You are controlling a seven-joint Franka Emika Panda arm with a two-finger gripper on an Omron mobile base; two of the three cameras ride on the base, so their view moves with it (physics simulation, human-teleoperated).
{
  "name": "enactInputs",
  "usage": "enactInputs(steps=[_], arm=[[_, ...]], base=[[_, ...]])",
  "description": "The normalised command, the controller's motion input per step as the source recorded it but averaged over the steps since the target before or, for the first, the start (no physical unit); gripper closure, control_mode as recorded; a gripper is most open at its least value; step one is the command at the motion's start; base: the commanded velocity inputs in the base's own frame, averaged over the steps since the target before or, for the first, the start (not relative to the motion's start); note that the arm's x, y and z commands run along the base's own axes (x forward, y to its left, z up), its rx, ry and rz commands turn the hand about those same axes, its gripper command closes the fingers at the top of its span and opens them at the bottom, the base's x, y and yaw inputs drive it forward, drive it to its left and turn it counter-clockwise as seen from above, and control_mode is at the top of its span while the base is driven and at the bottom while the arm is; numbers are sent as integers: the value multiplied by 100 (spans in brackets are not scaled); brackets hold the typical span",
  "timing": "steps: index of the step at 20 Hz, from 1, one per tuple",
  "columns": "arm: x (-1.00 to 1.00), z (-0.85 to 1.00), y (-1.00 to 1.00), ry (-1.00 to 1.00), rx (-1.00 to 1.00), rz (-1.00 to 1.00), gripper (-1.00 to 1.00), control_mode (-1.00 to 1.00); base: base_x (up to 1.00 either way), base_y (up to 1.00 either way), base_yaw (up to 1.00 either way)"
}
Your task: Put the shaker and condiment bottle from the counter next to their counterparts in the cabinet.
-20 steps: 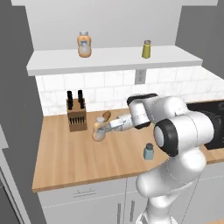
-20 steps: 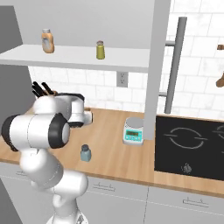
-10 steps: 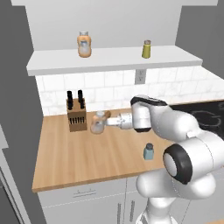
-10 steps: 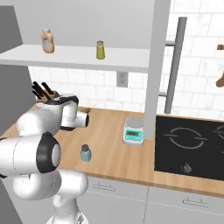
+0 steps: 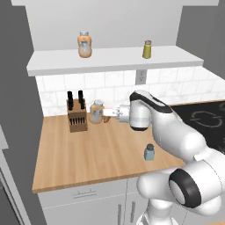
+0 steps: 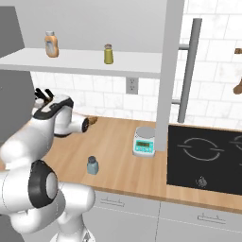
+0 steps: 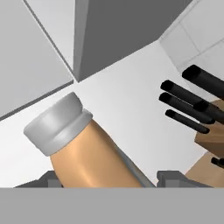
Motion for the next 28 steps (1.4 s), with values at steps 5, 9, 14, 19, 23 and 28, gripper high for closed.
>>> enactInputs(steps=[5,9,14,19,23,28], arm=[[58,62,41,0,0,-21,100,-100],[5,14,15,0,0,-4,100,-100],[2,65,0,0,7,-5,100,-100],[12,98,-2,0,11,0,100,-100],[13,68,8,0,5,0,100,-100],[-5,8,5,-4,0,-1,100,-100]], base=[[0,0,0],[0,0,0],[0,0,0],[0,0,0],[0,0,0],[0,0,0]])
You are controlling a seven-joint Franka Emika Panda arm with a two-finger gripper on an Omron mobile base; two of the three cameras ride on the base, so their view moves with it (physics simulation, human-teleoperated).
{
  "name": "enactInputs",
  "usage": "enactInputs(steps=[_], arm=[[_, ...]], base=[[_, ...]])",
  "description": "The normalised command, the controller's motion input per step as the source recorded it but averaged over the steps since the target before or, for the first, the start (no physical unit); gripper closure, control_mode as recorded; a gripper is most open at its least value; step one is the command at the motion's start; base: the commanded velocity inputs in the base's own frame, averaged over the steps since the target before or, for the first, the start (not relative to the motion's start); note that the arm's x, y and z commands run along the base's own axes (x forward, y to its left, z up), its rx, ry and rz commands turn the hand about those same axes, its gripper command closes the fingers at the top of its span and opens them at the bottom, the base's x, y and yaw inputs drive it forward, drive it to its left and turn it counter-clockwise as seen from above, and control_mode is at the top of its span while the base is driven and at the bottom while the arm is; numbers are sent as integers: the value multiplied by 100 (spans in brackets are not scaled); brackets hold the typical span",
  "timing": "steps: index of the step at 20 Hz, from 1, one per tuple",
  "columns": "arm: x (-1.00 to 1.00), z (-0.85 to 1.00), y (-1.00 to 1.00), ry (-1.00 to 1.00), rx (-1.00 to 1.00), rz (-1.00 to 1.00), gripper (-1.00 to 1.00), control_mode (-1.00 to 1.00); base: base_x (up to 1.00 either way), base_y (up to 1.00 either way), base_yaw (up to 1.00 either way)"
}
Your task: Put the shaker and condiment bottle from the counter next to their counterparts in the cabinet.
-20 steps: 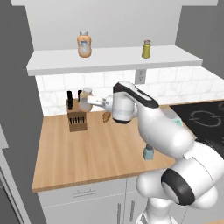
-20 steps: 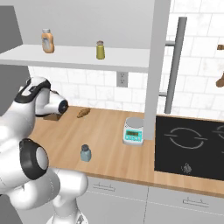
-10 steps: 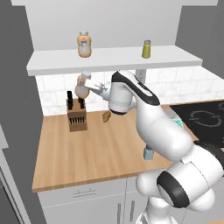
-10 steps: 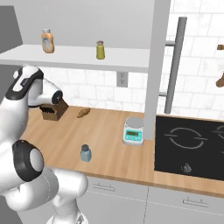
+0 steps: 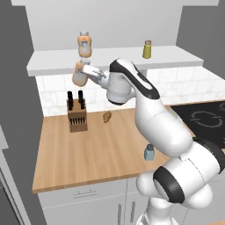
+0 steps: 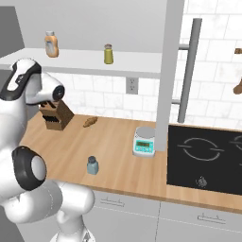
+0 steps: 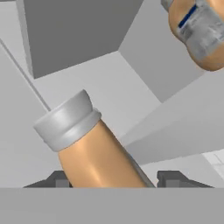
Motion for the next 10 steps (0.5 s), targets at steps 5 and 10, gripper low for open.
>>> enactInputs(steps=[5,10], arm=[[-6,70,-1,-26,2,-16,100,-100],[-5,23,3,-15,0,-8,100,-100]], base=[[0,0,0],[0,0,0]])
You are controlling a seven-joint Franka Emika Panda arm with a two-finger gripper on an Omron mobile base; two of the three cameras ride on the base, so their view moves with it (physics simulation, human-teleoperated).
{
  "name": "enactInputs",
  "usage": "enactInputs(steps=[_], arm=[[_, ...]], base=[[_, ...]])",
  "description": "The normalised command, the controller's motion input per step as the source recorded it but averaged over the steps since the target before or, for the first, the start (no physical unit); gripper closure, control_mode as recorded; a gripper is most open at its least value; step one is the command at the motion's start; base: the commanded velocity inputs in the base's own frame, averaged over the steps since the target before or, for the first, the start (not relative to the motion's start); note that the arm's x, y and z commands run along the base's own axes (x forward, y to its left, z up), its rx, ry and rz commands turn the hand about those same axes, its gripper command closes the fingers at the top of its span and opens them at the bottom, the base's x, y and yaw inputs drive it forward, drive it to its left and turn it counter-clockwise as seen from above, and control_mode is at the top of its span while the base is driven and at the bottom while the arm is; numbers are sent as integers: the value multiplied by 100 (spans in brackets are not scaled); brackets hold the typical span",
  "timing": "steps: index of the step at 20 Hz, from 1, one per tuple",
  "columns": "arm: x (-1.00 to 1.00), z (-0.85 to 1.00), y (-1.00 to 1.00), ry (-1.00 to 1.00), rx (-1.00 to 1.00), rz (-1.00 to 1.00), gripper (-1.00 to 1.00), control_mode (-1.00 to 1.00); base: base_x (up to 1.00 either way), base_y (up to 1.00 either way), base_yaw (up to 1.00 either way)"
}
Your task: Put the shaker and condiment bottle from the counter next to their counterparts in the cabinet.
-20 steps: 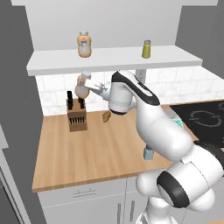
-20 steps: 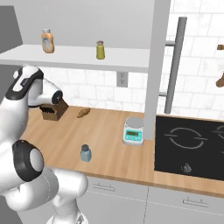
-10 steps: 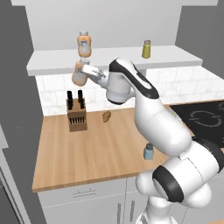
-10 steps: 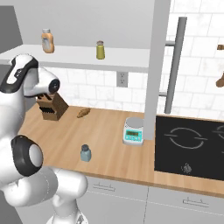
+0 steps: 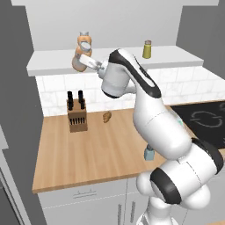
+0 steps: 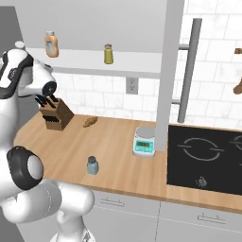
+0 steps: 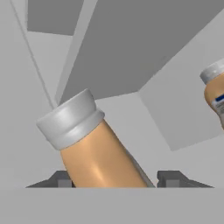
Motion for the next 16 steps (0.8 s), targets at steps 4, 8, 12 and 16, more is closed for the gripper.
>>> enactInputs(steps=[4,8,12,16], arm=[[23,10,-3,0,1,-7,100,-100],[37,23,-6,0,4,-13,100,-100],[0,0,9,0,0,0,100,-100],[37,0,0,8,0,-3,100,-100]], base=[[0,0,0],[0,0,0],[0,0,0],[0,0,0]])
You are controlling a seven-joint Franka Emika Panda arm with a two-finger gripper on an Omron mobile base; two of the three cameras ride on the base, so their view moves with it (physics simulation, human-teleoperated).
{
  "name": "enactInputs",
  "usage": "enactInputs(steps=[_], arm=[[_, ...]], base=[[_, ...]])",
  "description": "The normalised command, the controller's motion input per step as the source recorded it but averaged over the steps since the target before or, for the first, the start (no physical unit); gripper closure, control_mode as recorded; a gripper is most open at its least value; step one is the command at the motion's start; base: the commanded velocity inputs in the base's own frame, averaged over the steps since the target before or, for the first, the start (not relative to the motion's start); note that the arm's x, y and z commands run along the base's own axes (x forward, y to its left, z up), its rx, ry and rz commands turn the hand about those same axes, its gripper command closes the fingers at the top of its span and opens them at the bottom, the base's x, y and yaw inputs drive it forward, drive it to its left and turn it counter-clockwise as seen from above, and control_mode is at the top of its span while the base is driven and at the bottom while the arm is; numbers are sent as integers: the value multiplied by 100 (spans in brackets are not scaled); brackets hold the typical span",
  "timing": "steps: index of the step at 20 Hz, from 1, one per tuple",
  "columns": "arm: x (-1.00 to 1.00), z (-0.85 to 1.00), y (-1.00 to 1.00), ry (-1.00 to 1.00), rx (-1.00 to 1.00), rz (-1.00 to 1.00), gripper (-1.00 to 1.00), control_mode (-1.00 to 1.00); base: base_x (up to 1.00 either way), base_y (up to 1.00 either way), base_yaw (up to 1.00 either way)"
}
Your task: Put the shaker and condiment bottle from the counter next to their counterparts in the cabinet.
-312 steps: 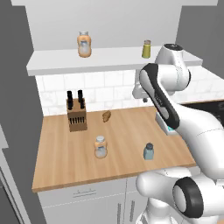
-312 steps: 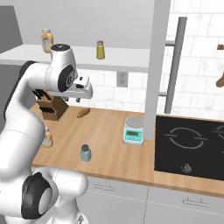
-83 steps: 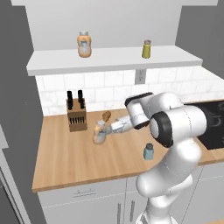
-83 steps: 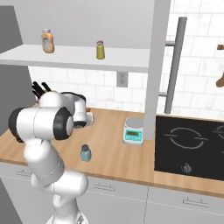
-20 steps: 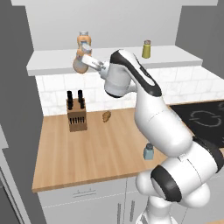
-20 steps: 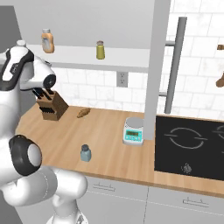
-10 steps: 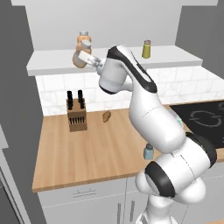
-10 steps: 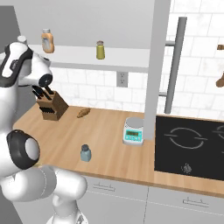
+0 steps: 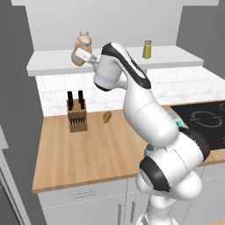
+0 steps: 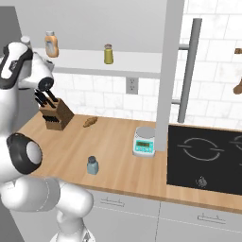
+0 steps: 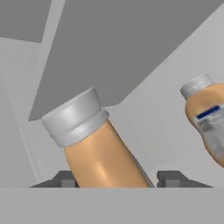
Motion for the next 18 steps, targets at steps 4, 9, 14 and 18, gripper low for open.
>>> enactInputs(steps=[4,9,14,18], arm=[[45,0,0,15,0,-6,100,-100],[3,0,7,0,-1,0,100,-100],[1,0,0,0,0,-4,100,-100],[0,-1,0,0,-4,-9,100,-100]], base=[[0,0,0],[0,0,0],[0,0,0],[0,0,0]])
